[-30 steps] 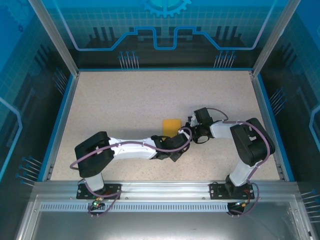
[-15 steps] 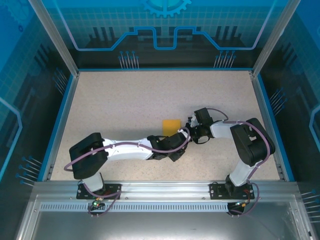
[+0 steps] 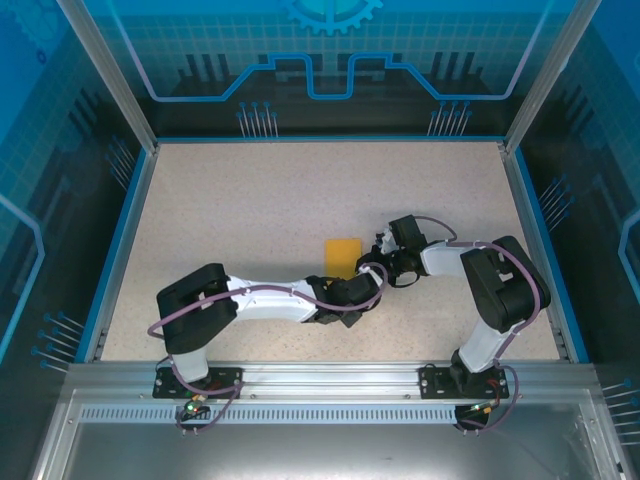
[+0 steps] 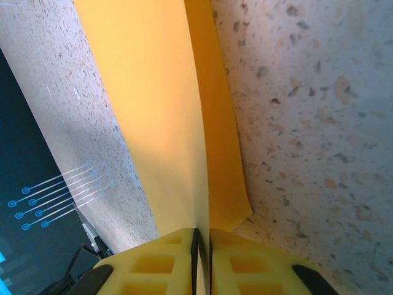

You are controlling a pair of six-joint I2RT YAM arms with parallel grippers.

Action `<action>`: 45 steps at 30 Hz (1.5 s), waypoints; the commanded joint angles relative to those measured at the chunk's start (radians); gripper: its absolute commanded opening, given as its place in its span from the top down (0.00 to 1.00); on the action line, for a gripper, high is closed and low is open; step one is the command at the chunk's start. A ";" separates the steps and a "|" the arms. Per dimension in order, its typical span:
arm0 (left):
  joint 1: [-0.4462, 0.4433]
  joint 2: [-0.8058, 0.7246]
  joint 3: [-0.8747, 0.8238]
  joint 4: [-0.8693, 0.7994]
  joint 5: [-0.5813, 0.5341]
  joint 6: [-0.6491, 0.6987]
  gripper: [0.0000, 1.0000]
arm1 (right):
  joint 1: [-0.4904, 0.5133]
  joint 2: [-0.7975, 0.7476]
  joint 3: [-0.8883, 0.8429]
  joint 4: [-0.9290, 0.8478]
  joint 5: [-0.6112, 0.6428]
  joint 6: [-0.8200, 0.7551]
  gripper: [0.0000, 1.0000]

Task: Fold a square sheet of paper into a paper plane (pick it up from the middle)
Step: Third fold the triangle at the center of the table.

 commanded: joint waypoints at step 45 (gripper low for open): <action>0.284 -0.221 -0.173 0.085 0.526 -0.047 1.00 | 0.038 0.066 0.348 -0.321 0.164 -0.180 0.80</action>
